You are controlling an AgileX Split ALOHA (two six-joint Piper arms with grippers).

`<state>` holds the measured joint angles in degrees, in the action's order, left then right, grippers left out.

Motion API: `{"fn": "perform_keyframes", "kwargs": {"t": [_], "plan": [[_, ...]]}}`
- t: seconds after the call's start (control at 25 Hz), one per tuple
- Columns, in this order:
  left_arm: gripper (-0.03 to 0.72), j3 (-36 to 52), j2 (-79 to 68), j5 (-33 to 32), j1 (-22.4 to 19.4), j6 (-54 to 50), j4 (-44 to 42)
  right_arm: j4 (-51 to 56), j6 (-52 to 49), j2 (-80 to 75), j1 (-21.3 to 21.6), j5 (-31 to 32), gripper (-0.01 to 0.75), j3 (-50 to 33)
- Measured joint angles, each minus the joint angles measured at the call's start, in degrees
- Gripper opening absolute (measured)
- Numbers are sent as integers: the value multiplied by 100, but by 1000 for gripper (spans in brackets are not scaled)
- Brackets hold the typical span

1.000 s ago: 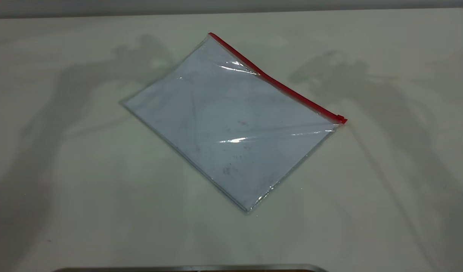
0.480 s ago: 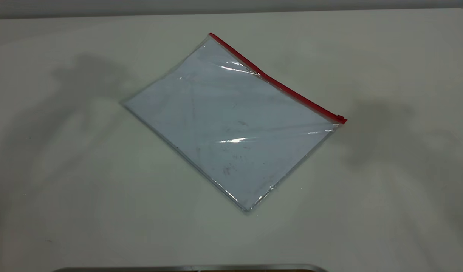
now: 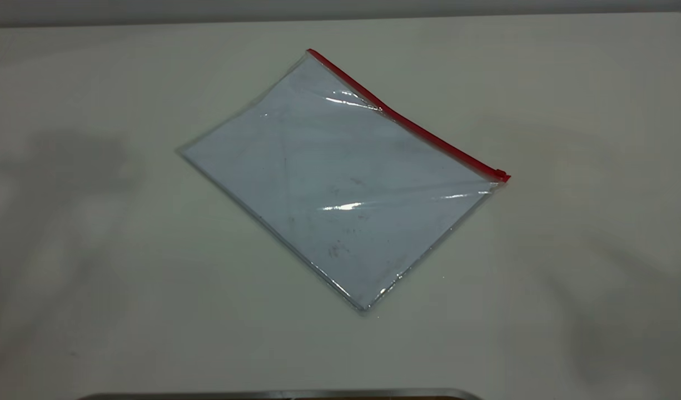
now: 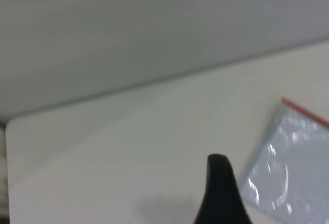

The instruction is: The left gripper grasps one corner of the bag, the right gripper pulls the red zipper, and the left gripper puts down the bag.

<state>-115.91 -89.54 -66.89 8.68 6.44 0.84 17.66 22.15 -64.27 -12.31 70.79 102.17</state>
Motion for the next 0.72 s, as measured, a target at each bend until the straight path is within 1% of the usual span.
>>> {"fn": "perform_keyframes", "kwargs": {"t": [0.12, 0.36, 0.6, 0.72], "plan": [[587, 1056, 843, 0, 0, -139, 0, 134, 0, 695, 0, 0, 585, -671], [587, 3122, 2486, 0, 0, -644, 46, 163, 0, 2176, 0, 0, 583, -2740], [587, 4958, 4032, 0, 0, -720, 99, 146, 0, 3427, 0, 0, 582, -4625], [587, 5842, 4826, 0, 0, -720, 121, 33, 10, 3884, 0, -121, 582, -5417]]}}
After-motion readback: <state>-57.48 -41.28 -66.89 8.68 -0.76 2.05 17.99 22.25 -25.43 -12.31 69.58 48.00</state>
